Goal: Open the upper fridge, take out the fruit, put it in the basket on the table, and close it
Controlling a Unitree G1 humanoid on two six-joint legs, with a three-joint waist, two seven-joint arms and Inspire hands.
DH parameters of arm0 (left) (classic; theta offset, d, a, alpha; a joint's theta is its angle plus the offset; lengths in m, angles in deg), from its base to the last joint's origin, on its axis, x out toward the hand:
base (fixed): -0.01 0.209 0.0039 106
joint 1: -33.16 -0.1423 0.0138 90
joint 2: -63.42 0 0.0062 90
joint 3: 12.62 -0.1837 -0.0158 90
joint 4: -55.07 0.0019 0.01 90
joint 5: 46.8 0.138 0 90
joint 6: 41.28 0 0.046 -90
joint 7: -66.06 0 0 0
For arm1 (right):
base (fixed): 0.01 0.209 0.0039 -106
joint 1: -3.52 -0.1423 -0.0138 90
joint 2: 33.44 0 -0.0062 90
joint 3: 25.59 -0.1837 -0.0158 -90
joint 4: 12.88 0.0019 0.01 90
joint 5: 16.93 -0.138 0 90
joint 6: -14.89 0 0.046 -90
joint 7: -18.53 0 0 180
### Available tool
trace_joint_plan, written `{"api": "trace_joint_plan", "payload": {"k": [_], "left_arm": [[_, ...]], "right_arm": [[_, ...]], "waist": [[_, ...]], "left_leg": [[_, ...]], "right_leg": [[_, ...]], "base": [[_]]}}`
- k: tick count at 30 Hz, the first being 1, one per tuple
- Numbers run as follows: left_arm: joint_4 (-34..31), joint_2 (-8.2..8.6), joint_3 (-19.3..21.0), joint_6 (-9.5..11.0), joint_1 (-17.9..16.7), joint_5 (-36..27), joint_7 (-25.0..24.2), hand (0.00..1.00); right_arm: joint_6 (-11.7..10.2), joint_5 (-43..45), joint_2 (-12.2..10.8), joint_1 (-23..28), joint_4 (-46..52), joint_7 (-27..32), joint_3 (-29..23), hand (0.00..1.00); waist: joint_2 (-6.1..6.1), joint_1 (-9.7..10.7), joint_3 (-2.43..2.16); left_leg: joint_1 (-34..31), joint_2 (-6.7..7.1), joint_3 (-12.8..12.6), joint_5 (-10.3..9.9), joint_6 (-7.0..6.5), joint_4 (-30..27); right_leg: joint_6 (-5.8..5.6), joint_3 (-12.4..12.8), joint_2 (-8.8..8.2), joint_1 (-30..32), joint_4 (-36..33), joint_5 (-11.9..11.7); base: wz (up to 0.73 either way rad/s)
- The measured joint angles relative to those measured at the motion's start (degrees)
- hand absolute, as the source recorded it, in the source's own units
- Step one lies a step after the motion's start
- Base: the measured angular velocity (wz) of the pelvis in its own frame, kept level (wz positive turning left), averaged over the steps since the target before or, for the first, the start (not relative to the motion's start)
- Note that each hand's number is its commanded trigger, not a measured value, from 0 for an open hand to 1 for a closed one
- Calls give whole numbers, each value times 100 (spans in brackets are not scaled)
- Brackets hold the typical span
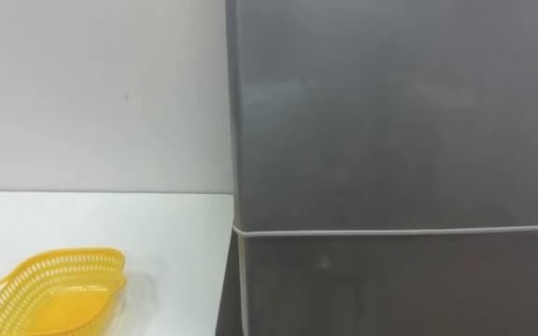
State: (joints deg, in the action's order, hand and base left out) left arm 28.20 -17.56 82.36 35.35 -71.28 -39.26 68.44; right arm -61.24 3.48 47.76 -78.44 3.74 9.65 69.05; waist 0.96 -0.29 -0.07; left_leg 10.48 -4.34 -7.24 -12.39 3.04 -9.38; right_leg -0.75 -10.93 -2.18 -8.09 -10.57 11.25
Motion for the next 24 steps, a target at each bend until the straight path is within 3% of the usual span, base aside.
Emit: {"api": "trace_joint_plan", "payload": {"k": [4,9,10,14,17,18,21,24], "left_arm": [[6,-4,335,-10,-135,-960,374,0],[-268,9,1264,87,-86,-2598,1122,0],[-386,8,1350,117,-86,-2785,1222,0],[-1042,-14,1733,654,66,-3963,1999,0],[-1720,-37,1957,892,185,-4532,2580,0],[-1940,-51,1983,1043,242,-4622,2793,0],[-2424,-51,2021,1380,307,-4619,3233,0],[-3095,-49,2065,1603,332,-4608,3746,0]], "right_arm": [[5,7,8,-31,-14,59,-235,0],[-5,-113,35,-4,-14,139,-348,0],[-8,-137,36,-11,-14,151,-371,0],[-93,-188,47,-90,-2,286,-388,0],[-206,-208,69,-108,77,303,-522,0],[-245,-195,92,-98,97,313,-608,0],[-372,-181,140,-13,250,337,-685,0],[-543,-194,151,-21,265,378,-705,0]], "waist": [[-38,-4,-4],[-132,-186,-23],[-111,-192,-9],[-141,-197,-13],[-188,-227,-49],[-167,-264,-37],[-176,-335,-57],[-137,-336,-58]], "left_leg": [[15,1,-4,-2,-1,-1],[16,0,18,-3,-1,11],[16,0,21,-3,-1,15],[-2,11,46,-2,-2,12],[-89,17,48,-2,-3,7],[-110,18,47,-1,-4,8],[-112,30,66,0,-5,7],[-113,38,116,1,-6,0]], "right_leg": [[0,5,-3,-6,-14,-1],[1,-6,-7,2,-24,-1],[1,-22,-8,1,-28,-1],[0,-40,-18,13,-48,-1],[0,-35,-23,122,-121,-1],[1,-22,-24,157,-126,-2],[2,-2,-29,170,-124,-4],[1,-23,-32,180,-121,-3]], "base": [[0],[1],[6],[1],[-2],[-7],[-6],[3]]}}
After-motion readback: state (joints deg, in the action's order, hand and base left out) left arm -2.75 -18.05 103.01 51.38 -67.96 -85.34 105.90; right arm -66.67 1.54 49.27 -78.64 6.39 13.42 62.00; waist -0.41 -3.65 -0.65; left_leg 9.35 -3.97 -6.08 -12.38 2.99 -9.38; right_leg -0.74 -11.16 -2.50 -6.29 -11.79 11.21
